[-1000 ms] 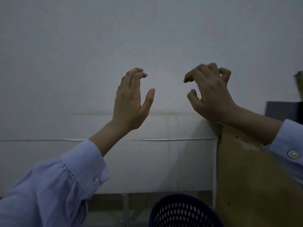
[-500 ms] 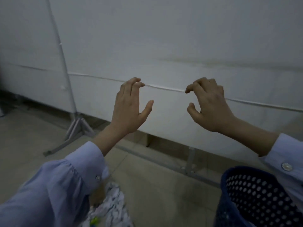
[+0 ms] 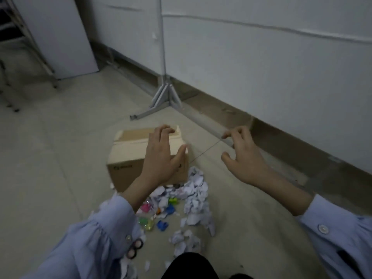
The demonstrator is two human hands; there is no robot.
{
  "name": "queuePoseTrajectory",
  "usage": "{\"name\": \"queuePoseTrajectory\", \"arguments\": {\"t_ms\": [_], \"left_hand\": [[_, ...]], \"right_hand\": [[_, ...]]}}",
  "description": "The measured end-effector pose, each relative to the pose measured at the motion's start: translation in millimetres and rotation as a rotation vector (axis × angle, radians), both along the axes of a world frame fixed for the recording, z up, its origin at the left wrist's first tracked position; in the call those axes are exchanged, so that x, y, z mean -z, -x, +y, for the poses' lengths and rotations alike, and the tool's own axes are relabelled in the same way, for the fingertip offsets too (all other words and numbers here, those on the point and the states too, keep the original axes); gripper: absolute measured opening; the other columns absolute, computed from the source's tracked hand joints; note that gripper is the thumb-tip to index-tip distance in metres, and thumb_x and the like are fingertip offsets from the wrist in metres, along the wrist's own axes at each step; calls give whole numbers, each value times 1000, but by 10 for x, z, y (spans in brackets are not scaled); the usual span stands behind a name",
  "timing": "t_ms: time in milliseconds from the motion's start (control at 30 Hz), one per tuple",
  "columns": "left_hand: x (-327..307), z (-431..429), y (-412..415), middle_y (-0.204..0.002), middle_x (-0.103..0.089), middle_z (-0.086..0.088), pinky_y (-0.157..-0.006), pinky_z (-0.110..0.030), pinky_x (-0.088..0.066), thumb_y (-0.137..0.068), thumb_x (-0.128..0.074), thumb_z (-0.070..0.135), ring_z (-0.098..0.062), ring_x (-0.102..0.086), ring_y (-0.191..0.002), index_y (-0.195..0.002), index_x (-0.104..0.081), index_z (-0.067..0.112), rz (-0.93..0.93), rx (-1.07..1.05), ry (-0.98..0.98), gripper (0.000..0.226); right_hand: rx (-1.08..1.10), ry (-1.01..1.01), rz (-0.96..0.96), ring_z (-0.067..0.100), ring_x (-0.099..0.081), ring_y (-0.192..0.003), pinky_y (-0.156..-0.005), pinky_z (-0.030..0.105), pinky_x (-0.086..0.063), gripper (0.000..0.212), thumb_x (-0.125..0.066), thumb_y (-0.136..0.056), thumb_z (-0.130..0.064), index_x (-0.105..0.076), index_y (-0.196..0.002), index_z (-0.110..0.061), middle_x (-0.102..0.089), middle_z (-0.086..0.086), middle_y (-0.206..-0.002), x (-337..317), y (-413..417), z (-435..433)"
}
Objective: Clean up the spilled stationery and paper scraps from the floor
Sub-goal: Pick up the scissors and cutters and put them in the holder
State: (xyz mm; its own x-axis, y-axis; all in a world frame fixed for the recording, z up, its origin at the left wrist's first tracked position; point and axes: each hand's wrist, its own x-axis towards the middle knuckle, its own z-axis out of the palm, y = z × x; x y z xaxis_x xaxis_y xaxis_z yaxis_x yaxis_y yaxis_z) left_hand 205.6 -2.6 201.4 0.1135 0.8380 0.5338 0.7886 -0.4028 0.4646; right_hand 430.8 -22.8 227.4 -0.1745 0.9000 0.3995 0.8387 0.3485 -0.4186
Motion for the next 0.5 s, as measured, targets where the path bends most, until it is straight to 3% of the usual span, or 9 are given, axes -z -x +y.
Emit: {"name": "queuePoseTrajectory", "arguments": {"t_ms": [167,367,500], "left_hand": [[772,-148,489,-130,-42,-11,-99,-22,-24,-88,-46,45,-23,-38,-121,-124,-47,6,-92,-176,207,53],[1744,-430,1002,-121,-46,-17,-93,-29,-35,-89,-60,18,-29,-45,-114,-118,-50,0,-239,-404,439,36],[2179,-617,1167,-127,-45,-16,-94,-34,-39,-88,-59,13,-29,-47,-117,-123,-48,1,-236,-490,614,39]], "right_hand": [[-75,206,73,21,-54,-79,-69,30,-46,33,-62,-86,-14,-51,-117,-14,-37,2,-117,824,394,73],[-132,472,169,23,-57,-81,-73,30,-45,30,-60,-89,-14,-51,-117,-13,-40,4,-117,1804,791,2],[-129,618,192,19,-52,-85,-75,25,-37,26,-58,-91,-15,-52,-116,-13,-43,1,-111,2308,1024,-102]]}}
